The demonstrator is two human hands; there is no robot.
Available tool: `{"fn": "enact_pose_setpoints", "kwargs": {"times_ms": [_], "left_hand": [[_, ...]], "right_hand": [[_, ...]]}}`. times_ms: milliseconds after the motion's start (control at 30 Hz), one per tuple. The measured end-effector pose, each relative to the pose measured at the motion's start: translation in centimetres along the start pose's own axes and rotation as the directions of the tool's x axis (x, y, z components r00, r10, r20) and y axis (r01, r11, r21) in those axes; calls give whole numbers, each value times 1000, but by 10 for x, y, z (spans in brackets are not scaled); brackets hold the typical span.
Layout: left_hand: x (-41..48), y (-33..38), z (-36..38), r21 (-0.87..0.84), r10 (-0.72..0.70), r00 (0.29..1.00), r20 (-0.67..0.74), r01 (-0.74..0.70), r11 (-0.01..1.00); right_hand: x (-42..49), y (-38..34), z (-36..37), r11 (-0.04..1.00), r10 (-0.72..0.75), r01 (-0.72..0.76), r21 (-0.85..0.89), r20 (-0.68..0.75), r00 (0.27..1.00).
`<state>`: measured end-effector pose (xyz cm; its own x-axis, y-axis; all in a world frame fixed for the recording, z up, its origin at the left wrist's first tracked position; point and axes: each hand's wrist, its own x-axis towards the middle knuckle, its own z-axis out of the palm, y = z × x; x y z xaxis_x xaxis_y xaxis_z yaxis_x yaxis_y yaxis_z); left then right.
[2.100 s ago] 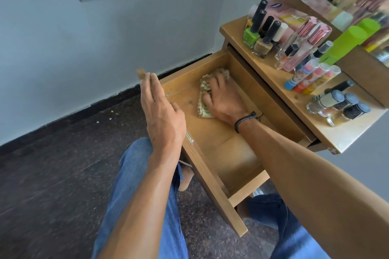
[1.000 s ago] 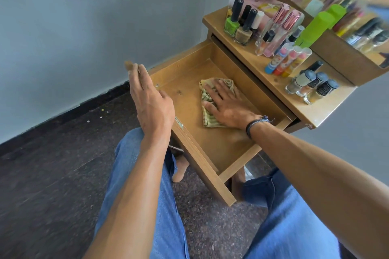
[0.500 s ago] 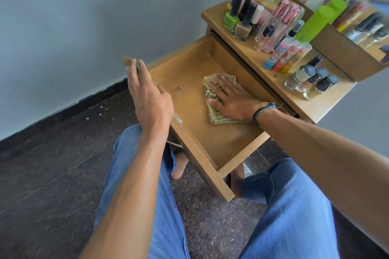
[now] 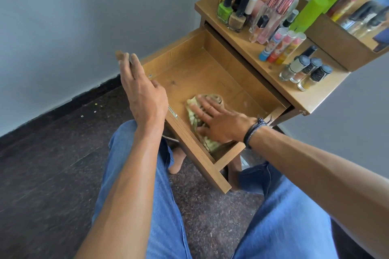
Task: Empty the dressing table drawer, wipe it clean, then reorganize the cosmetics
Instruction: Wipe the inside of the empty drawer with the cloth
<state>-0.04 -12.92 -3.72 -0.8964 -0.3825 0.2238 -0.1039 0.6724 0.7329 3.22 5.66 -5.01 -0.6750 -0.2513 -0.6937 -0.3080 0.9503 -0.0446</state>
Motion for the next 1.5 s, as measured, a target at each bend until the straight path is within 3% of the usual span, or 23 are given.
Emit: {"fn": "enact_pose_setpoints", "kwargs": {"times_ms": [100,200,300,433,767,933,1033,1167,1333,1500], "left_hand": [[1,0,1,-10,-10,1000,5,10,1000],[1,-1,2,-12,-12,1000,0,12,1000],[1,0,3,-14,-13,1000,1,13,1000],[1,-2,2,-11,-1,1000,-16,1,1000],[0,1,1,-31,-16,1000,-9,16,999],[1,1,3,-33,-12,1000,-19,11,999],[1,2,3,-24,-10,1000,-16,10,1000],[0,1,2,-28,-6,1000,-9,6,1000],[0,2,0,-32,-7,1000,-3,7,999],[0,1,3,-57,-5,1000,-17,4,998]], "right_hand": [[3,27,-6,964,222,-218,153,-6,975],[1,27,-6,851,461,-451,270,30,887],[2,-12,5,798,558,-548,252,35,829],[-12,-58,12,805,524,-502,316,17,852],[-26,-4,-14,752,593,-560,347,15,805],[-22,-27,11,852,431,-456,259,147,890],[-25,-32,19,935,269,-289,204,122,955],[-19,-5,6,982,131,-141,124,80,988],[-12,38,-16,928,318,-324,183,63,946],[-22,14,-5,852,469,-494,174,169,867]]}}
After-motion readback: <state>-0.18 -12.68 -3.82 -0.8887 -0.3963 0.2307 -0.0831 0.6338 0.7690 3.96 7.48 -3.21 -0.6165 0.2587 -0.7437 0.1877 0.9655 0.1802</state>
